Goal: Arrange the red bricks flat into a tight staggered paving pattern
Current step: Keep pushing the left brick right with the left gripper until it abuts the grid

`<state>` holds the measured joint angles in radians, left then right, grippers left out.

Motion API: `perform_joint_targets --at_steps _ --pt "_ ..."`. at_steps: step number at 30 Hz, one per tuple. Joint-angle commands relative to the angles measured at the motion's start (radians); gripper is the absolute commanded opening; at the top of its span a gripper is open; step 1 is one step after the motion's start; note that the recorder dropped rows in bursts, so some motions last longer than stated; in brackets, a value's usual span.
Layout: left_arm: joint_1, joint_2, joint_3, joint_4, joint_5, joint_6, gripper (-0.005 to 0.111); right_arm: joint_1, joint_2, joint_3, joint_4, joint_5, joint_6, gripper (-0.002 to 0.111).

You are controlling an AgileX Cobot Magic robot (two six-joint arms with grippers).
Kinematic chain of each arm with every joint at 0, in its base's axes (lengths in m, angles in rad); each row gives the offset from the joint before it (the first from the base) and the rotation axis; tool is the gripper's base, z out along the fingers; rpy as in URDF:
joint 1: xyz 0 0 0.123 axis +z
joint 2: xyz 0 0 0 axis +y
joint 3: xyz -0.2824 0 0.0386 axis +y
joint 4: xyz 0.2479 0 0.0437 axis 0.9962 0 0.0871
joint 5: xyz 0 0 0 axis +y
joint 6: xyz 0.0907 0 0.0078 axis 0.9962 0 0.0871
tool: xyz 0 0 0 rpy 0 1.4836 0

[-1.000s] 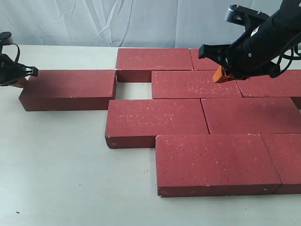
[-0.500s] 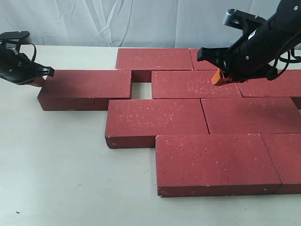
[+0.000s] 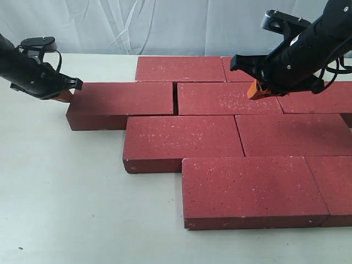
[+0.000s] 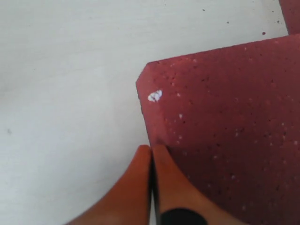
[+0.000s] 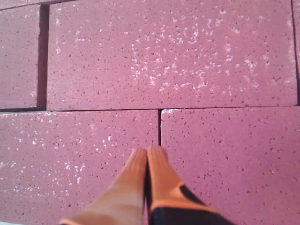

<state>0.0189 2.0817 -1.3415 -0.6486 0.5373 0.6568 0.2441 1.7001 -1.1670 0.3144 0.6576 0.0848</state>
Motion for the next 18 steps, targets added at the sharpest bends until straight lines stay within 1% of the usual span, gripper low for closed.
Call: perform_joint_targets --at_steps 1,10,14,18 --pt "-0.013 0.007 -0.004 -0.022 0.01 0.001 0.0 -0.005 -0.002 -0.005 0.001 -0.007 -0.006 -0.001" --pt "-0.013 0.007 -0.004 -0.057 0.035 0.001 0.0 -0.005 -0.002 -0.005 0.001 -0.007 -0.006 -0.001" --pt "-0.013 0.007 -0.004 -0.035 0.048 0.001 0.0 -0.005 -0.002 -0.005 0.001 -0.007 -0.006 -0.001" --pt "0.008 -0.001 -0.004 -0.022 0.066 -0.01 0.0 -0.005 -0.002 -0.005 0.001 -0.005 -0.006 -0.001"
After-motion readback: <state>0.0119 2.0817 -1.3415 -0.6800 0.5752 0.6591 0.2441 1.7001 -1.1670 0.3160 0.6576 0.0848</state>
